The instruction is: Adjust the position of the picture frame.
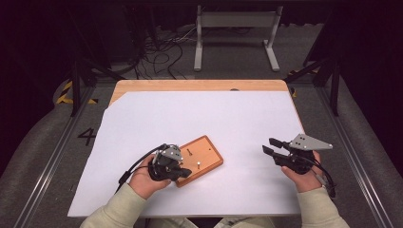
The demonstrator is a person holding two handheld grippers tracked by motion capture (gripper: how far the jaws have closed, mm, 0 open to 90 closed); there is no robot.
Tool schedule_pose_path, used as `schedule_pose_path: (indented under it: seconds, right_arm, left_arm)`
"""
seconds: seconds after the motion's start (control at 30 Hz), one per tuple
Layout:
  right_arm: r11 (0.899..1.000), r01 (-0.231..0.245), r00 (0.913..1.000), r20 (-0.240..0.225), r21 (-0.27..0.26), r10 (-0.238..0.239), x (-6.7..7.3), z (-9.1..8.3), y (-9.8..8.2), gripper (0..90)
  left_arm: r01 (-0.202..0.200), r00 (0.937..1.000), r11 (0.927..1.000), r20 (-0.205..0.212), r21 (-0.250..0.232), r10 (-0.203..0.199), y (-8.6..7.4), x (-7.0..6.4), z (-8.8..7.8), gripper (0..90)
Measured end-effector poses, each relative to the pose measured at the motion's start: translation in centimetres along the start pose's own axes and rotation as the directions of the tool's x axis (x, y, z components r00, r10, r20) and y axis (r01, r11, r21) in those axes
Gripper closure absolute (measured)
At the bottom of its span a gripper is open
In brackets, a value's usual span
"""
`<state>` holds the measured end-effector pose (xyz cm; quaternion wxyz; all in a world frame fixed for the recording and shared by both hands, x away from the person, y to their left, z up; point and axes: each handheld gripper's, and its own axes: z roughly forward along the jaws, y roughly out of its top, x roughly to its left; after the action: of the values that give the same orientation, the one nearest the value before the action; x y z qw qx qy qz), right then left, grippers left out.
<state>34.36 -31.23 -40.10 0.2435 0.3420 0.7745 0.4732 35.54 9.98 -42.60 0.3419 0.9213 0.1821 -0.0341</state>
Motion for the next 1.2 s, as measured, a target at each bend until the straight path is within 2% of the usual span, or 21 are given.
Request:
schedule_pose_path:
  seconds: [0.07,0.1,0.13,0.27,0.33,0.47,0.53,0.6,0.67,0.7,0.77,0.8,0.87,0.9,0.93,0.97,1.0,1.03,1.1,1.13,1.2]
  right_arm:
    - [1.000,-0.003,1.0000,-0.002,0.003,0.003,0.0,0.0,0.0,59.0]
    - [1.000,-0.006,1.0000,-0.004,0.005,0.006,0.0,0.1,0.0,58.7]
    - [1.000,-0.011,0.9999,-0.009,0.007,0.011,-0.1,0.2,0.0,58.4]
    - [1.000,-0.020,0.9996,-0.021,0.014,0.020,-0.1,0.3,0.0,58.3]
    - [1.000,-0.019,0.9996,-0.023,0.013,0.019,-0.1,0.4,0.0,58.3]
    - [1.000,-0.017,0.9994,-0.029,0.013,0.018,0.0,0.5,0.1,58.2]
    - [1.000,-0.016,0.9994,-0.032,0.013,0.016,0.0,0.6,0.1,58.2]
    - [1.000,-0.015,0.9993,-0.034,0.013,0.016,0.0,0.7,0.2,58.2]
    - [1.000,-0.012,0.9993,-0.036,0.013,0.013,0.0,0.8,0.2,58.1]
    - [1.000,-0.013,0.9992,-0.038,0.014,0.014,0.1,0.8,0.3,58.1]
    - [1.000,-0.012,0.9992,-0.039,0.014,0.012,0.1,0.9,0.3,58.0]
    - [1.000,-0.009,0.9992,-0.039,0.014,0.009,0.1,1.0,0.3,58.0]
    - [1.000,-0.011,0.9991,-0.040,0.017,0.012,0.1,1.0,0.3,58.0]
    - [1.000,-0.007,0.9991,-0.042,0.017,0.008,0.2,1.0,0.3,57.9]
    - [1.000,-0.007,0.9991,-0.042,0.018,0.007,0.2,1.0,0.3,57.9]
    - [1.000,-0.007,0.9991,-0.042,0.018,0.008,0.2,1.0,0.3,57.9]
    - [1.000,-0.007,0.9991,-0.042,0.018,0.008,0.2,1.0,0.3,57.9]
    - [1.000,-0.008,0.9991,-0.042,0.018,0.009,0.2,1.0,0.3,57.9]
    - [1.000,-0.009,0.9990,-0.043,0.021,0.010,0.2,1.1,0.2,57.9]
    - [1.000,-0.009,0.9990,-0.044,0.022,0.010,0.2,1.1,0.2,57.8]
    - [1.000,-0.008,0.9989,-0.045,0.021,0.009,0.2,1.1,0.3,57.8]
  left_arm:
    - [-0.027,0.9995,0.9988,0.019,0.041,0.026,-0.3,-0.5,0.5,89.9]
    - [-0.027,0.9995,0.9988,0.019,0.041,0.026,-0.3,-0.5,0.5,90.0]
    - [-0.042,0.9984,0.9973,0.041,0.059,0.040,-0.4,-0.7,0.9,90.0]
    - [-0.051,0.9979,0.9950,0.044,0.085,0.048,-0.5,-0.9,1.2,90.0]
    - [-0.057,0.9980,0.9909,0.032,0.122,0.054,-0.6,-1.0,1.6,90.0]
    - [-0.052,0.9983,0.9922,0.034,0.113,0.048,-0.7,-1.0,1.4,90.0]
    - [-0.052,0.9986,0.9921,0.010,0.114,0.052,-0.8,-1.0,1.3,90.0]
    - [-0.044,0.9972,0.9900,-0.054,0.134,0.052,-0.9,-0.7,1.0,90.0]
    - [-0.033,0.9968,0.9900,-0.068,0.137,0.043,-1.1,-0.4,0.9,90.0]
    - [-0.006,0.9976,0.9933,-0.067,0.116,0.014,-1.5,0.3,0.6,90.0]
    - [-0.001,0.9971,0.9938,-0.076,0.111,0.010,-1.5,0.5,0.5,90.0]
    - [0.005,0.9945,0.9944,-0.104,0.105,0.006,-1.6,0.8,0.4,90.0]
    - [0.015,0.9932,0.9950,-0.116,0.099,-0.004,-1.7,1.0,0.3,90.0]
    - [0.022,0.9889,0.9957,-0.148,0.090,-0.009,-1.9,1.5,0.1,90.0]
    - [0.022,0.9889,0.9957,-0.148,0.090,-0.009,-1.9,1.5,0.1,90.0]
    - [0.049,0.9818,0.9965,-0.186,0.068,-0.036,-2.1,1.9,0.0,90.0]
    - [0.049,0.9818,0.9965,-0.186,0.068,-0.036,-2.1,1.9,0.0,90.0]
    - [0.057,0.9783,0.9965,-0.203,0.061,-0.044,-2.2,2.4,-0.1,90.0]
    - [0.104,0.9785,0.9938,-0.183,0.041,-0.095,-2.5,2.7,-0.2,90.0]
    - [0.106,0.9798,0.9940,-0.173,0.026,-0.100,-2.6,2.9,-0.3,90.0]
    - [0.107,0.9873,0.9934,-0.113,-0.043,-0.111,-2.8,3.2,-0.9,89.8]
